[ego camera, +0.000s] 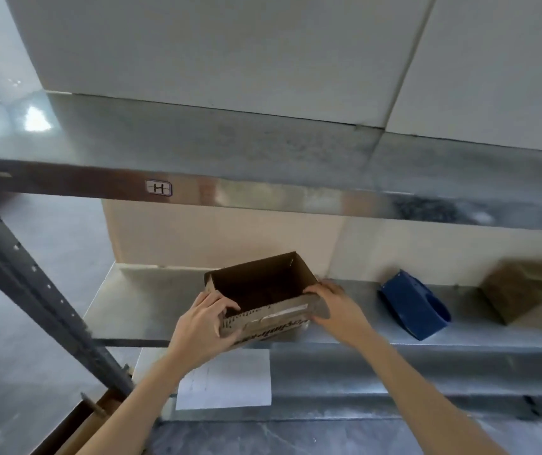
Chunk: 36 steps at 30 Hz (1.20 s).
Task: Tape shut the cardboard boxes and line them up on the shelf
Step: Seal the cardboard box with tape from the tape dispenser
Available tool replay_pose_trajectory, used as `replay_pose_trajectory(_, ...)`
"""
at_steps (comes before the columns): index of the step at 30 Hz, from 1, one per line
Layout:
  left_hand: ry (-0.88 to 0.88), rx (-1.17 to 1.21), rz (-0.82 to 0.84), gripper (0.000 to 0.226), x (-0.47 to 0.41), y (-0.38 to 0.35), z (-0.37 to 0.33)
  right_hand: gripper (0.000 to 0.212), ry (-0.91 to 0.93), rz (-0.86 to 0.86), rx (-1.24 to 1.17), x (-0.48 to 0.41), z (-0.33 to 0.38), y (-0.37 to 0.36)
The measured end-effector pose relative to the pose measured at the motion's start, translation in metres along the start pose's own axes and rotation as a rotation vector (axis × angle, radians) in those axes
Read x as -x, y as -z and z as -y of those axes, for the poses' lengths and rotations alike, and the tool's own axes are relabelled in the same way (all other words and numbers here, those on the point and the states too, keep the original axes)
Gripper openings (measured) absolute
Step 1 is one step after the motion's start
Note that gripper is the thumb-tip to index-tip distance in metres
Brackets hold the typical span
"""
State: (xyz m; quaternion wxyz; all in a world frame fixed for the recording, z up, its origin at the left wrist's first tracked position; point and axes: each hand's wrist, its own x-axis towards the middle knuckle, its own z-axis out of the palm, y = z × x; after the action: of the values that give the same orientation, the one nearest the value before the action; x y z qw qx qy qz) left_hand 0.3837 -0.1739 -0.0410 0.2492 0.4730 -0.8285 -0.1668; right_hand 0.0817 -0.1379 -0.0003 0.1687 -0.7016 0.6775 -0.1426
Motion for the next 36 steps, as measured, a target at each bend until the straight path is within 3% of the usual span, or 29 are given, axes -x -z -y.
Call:
replay_pose_trajectory(8, -0.126, 0.148, 0.092, 0.034, -0.035, -0.042, -0.056, 0.034, -0.044, -0.077, 0.015, 0.035, -0.053, 0.021)
replay_pose_trajectory(17, -0.038, 0.286, 0.076, 0.038, -0.049, -0.076, -0.089, 0.016, 0.021, -0.057, -0.005, 0.044, -0.102, 0.041)
replay_pose_trajectory(28, 0.056, 0.188, -0.05, 0.031, -0.05, -0.096, -0.121, 0.023, 0.153, -0.01, -0.05, 0.043, -0.136, 0.06)
replay_pose_trajectory(36, 0.11, 0.215, -0.053, 0.033, -0.049, -0.094, -0.126, 0.036, 0.215, 0.065, -0.049, 0.042, -0.134, 0.054)
